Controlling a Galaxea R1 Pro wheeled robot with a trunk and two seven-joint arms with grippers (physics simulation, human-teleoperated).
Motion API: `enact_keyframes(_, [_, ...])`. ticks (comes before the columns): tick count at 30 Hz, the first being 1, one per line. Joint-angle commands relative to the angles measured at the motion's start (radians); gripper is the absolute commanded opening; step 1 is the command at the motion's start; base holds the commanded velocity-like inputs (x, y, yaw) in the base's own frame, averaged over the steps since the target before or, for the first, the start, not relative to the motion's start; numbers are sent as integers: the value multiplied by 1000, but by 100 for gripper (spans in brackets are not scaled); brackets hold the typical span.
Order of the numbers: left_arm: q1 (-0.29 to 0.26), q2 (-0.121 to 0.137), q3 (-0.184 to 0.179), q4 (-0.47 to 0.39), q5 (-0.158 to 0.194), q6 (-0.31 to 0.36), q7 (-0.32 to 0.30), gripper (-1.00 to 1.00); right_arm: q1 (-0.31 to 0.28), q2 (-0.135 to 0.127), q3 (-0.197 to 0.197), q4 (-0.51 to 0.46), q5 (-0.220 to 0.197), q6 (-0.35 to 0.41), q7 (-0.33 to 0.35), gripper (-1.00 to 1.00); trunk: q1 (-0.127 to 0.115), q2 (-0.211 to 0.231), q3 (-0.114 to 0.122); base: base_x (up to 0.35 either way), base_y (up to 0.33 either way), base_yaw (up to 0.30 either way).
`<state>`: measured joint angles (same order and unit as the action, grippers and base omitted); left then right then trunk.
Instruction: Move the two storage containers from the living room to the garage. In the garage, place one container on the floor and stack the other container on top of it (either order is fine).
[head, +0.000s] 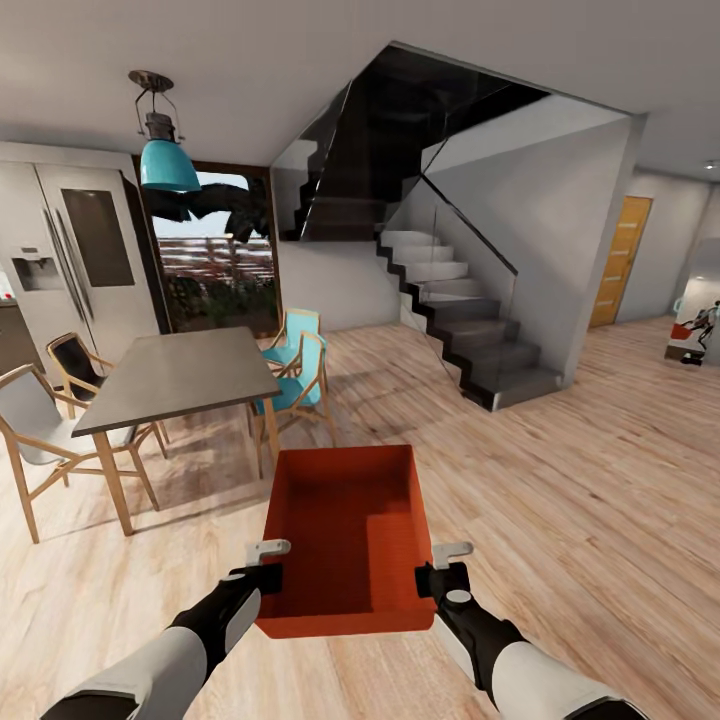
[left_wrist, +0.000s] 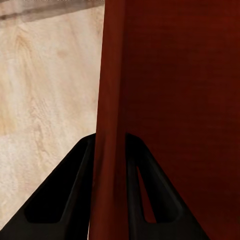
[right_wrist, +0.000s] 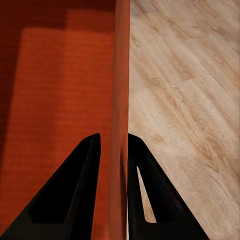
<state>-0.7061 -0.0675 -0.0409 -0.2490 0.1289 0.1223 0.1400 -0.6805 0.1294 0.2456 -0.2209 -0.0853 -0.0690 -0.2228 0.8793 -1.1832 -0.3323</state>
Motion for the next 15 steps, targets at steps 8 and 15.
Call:
enact_keyframes(8, [-1, 0, 3, -6, 6, -4, 9, -100, -1, -7, 16, -2, -9, -5, -14, -100, 0, -1, -1, 0, 0, -153])
enact_keyframes(15, [-1, 0, 0, -5, 12, -6, 9, -100, -1, -8, 15, -5, -5, -5, -13, -100, 0, -1, -1, 0, 0, -280])
